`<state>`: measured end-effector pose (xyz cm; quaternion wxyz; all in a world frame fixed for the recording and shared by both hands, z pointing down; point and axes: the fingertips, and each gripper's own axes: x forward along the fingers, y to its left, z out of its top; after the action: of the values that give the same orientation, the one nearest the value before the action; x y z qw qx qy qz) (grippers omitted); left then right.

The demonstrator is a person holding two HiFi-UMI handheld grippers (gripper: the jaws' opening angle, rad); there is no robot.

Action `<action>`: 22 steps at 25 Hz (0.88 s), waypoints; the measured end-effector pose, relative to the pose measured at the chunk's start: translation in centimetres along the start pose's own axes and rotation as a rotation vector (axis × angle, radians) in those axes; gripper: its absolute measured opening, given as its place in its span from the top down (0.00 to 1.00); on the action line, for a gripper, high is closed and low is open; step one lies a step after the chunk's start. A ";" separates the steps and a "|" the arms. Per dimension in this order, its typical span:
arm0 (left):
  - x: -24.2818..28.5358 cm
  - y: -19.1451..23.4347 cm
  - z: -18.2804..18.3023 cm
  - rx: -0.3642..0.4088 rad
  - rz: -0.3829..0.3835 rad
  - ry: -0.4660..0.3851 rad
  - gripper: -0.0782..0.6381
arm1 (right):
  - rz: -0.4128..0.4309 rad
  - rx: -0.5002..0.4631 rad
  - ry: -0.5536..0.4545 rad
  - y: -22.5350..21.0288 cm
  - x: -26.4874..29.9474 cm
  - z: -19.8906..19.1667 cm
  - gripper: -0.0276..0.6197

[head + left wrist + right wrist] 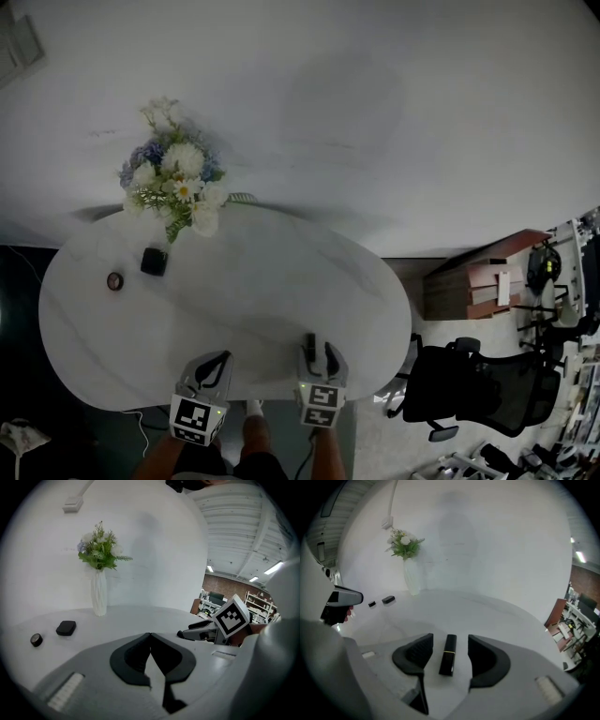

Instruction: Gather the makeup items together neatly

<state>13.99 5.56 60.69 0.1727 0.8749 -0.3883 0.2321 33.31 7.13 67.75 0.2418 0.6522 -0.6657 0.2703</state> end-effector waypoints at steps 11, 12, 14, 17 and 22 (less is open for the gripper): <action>-3.0 1.6 8.5 0.034 0.047 -0.164 0.88 | 0.060 -0.063 -0.209 2.6 -5.1 9.6 0.60; -3.6 1.8 9.5 0.039 0.056 -0.183 0.88 | 0.067 -0.072 -0.235 3.0 -5.9 10.7 0.61; -4.7 2.4 11.5 0.054 0.076 -0.221 0.88 | 0.081 -0.090 -0.286 4.0 -7.2 13.1 0.63; -6.4 3.5 14.0 0.067 0.106 -0.270 0.88 | 0.109 -0.124 -0.359 5.8 -8.9 16.5 0.67; -9.5 5.5 17.2 0.081 0.163 -0.340 0.88 | 0.156 -0.187 -0.458 9.4 -11.2 21.0 0.79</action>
<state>8.85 -0.52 41.91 0.0499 0.8733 -0.4720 0.1097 24.93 1.28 44.30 0.1221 0.6179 -0.7734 0.0708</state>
